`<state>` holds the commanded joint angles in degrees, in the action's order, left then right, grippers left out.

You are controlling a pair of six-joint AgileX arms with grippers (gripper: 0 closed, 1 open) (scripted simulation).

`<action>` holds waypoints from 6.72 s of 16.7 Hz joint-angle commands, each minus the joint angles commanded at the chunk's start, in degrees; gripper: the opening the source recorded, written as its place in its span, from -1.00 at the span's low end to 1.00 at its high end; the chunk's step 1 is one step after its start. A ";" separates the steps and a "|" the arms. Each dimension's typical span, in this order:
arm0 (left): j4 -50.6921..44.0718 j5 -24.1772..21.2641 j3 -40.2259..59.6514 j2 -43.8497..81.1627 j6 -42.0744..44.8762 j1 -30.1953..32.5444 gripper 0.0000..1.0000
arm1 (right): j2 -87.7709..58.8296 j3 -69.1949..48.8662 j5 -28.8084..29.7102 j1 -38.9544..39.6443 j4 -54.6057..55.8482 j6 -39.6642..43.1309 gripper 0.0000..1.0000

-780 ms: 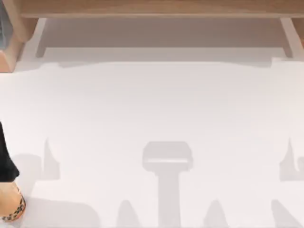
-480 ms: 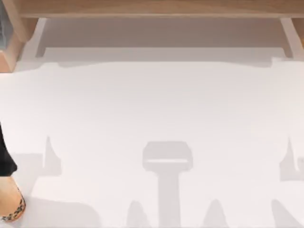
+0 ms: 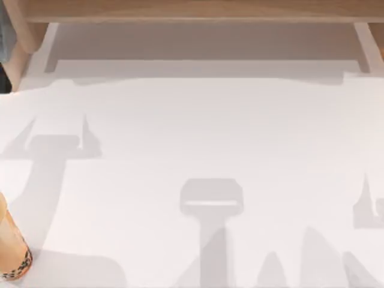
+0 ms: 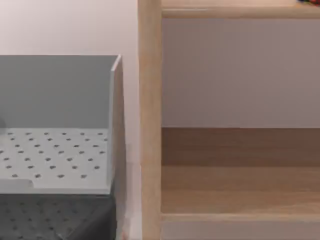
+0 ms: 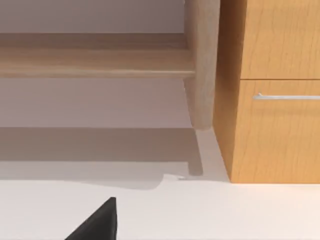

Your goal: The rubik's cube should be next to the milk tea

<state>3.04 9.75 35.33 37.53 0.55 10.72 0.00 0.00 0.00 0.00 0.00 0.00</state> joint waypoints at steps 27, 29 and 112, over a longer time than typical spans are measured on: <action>3.35 12.20 65.29 69.12 0.38 13.55 1.00 | 0.00 0.00 0.00 0.00 0.00 0.00 1.00; 2.45 11.35 69.19 72.01 0.36 12.75 1.00 | 0.00 0.00 0.00 0.00 0.00 0.00 1.00; -58.89 -9.08 21.88 47.62 32.79 -43.21 -1.00 | 0.00 0.00 0.00 0.00 0.00 0.00 1.00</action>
<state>-55.86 0.66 57.22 85.16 33.33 -32.49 0.00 0.00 0.00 0.00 0.00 0.00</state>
